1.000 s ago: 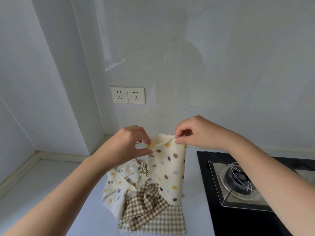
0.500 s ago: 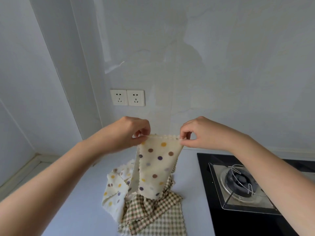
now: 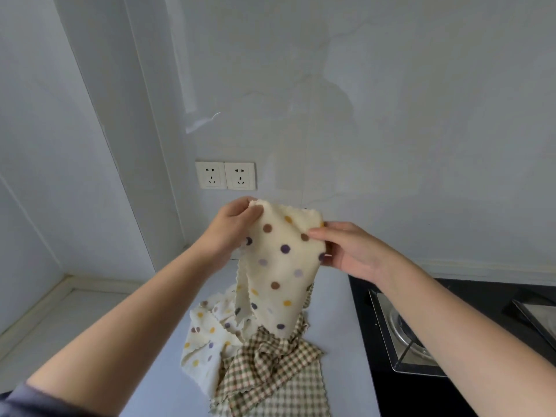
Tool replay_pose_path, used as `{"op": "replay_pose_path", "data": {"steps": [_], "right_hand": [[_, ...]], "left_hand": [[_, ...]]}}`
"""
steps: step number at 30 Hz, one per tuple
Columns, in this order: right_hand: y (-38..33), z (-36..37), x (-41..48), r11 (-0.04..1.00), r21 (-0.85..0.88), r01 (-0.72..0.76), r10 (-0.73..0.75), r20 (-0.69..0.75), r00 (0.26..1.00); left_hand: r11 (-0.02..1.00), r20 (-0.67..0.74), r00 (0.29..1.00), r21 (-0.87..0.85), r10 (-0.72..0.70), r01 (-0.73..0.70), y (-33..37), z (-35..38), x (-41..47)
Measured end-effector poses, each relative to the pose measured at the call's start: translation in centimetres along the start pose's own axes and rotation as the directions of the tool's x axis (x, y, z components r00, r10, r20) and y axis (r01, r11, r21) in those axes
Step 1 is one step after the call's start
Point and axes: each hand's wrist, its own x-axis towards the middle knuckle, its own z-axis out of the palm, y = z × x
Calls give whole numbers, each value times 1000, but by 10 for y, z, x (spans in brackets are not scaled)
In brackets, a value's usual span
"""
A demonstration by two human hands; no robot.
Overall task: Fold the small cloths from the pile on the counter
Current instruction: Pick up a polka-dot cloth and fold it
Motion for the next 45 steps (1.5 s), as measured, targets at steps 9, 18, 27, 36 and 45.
{"op": "replay_pose_path", "data": {"steps": [9,18,27,36,45], "right_hand": [[31,-13,11,921,370,-125,181,-121,976],[67,-16,0,930,255,-265,296,-91,951],[77,-20,3,947,246,-208,240,-106,965],[78,-23,2,981,-11,-194,192,-117,974],[53,-34,-9,997,-56,44,-36,128,991]], "left_hand": [[907,311,886,-134,-344,399,-63,14,-20],[859,262,867,-189,-423,476,-76,16,-26],[878,243,875,-135,-419,459,-91,20,-38],[809,309,813,-182,-492,559,-84,19,-31],[937,268,953,-274,-141,215,-71,7,-30]]}}
